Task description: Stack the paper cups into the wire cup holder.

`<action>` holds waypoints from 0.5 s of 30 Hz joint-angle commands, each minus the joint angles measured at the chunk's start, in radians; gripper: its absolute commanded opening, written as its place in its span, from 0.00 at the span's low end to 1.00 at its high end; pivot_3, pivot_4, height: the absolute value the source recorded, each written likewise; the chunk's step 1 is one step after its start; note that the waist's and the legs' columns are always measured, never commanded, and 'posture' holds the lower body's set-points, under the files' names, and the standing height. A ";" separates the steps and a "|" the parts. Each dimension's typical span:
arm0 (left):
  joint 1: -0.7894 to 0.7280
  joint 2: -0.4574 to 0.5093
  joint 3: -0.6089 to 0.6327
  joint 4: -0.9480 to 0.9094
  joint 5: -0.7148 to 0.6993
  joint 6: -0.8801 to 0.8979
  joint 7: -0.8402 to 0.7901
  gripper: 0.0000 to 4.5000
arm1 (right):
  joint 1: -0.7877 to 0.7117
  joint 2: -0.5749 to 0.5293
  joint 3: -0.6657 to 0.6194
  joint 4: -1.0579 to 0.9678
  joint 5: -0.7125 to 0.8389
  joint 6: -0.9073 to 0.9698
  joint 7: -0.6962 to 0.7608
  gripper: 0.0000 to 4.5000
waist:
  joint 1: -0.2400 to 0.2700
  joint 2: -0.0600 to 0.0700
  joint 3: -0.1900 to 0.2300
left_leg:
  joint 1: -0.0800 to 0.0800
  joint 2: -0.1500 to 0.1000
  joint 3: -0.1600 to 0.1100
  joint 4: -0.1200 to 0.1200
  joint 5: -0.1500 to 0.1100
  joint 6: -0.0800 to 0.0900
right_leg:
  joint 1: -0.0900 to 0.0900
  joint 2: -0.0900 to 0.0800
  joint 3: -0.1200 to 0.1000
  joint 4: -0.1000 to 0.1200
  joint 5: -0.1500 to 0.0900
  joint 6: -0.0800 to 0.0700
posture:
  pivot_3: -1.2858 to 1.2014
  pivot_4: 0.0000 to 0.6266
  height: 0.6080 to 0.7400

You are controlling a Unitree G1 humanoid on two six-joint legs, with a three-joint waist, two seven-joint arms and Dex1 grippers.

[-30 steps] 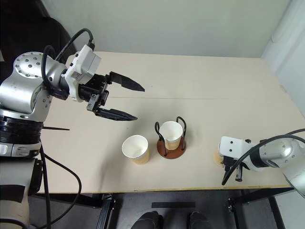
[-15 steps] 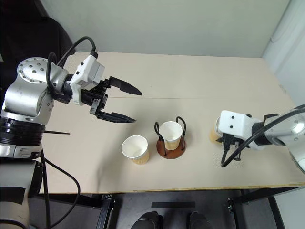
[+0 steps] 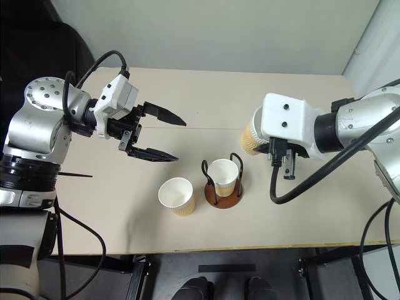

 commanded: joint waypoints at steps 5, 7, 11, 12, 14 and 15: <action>-0.027 -0.011 -0.007 0.014 0.006 -0.026 -0.034 1.00 | -0.108 0.071 0.065 0.041 -0.018 -0.022 0.026 0.01 | -0.001 0.000 0.000 | 0.000 0.000 0.000 0.000 0.000 0.000 | 0.000 0.000 0.000 0.000 0.000 0.000 | 0.52 0.24 1.00; -0.034 -0.017 -0.012 0.020 0.008 -0.029 -0.034 1.00 | -0.116 0.086 0.085 0.051 -0.023 -0.032 0.035 0.01 | -0.001 0.000 0.000 | 0.000 0.000 0.000 0.000 0.000 0.000 | 0.000 0.000 0.000 0.000 0.000 0.000 | 0.52 0.24 1.00; -0.042 -0.020 -0.022 0.031 0.008 -0.038 -0.034 1.00 | -0.124 0.116 0.122 0.079 -0.040 -0.053 0.050 0.01 | -0.001 0.000 0.000 | 0.000 0.000 0.000 0.000 0.000 0.000 | -0.001 0.000 0.000 0.000 0.000 0.000 | 0.52 0.24 1.00; -0.043 -0.019 -0.024 0.033 0.007 -0.040 -0.034 1.00 | -0.125 0.121 0.129 0.084 -0.045 -0.058 0.054 0.01 | -0.001 0.000 0.000 | 0.000 0.000 0.000 0.000 0.000 0.000 | -0.001 0.000 0.000 0.000 0.000 0.000 | 0.52 0.24 1.00; -0.044 -0.015 -0.027 0.036 0.004 -0.045 -0.034 1.00 | -0.131 0.138 0.145 0.095 -0.055 -0.068 0.060 0.01 | -0.002 0.000 0.000 | 0.000 0.000 0.000 0.000 0.000 0.000 | -0.001 0.000 0.000 0.000 0.000 0.000 | 0.52 0.24 1.00; -0.045 -0.014 -0.029 0.038 0.003 -0.046 -0.034 1.00 | -0.133 0.146 0.152 0.101 -0.061 -0.073 0.062 0.01 | -0.002 0.000 0.000 | 0.000 0.000 0.000 0.000 0.000 0.000 | -0.001 0.000 0.000 0.000 0.000 0.000 | 0.52 0.24 1.00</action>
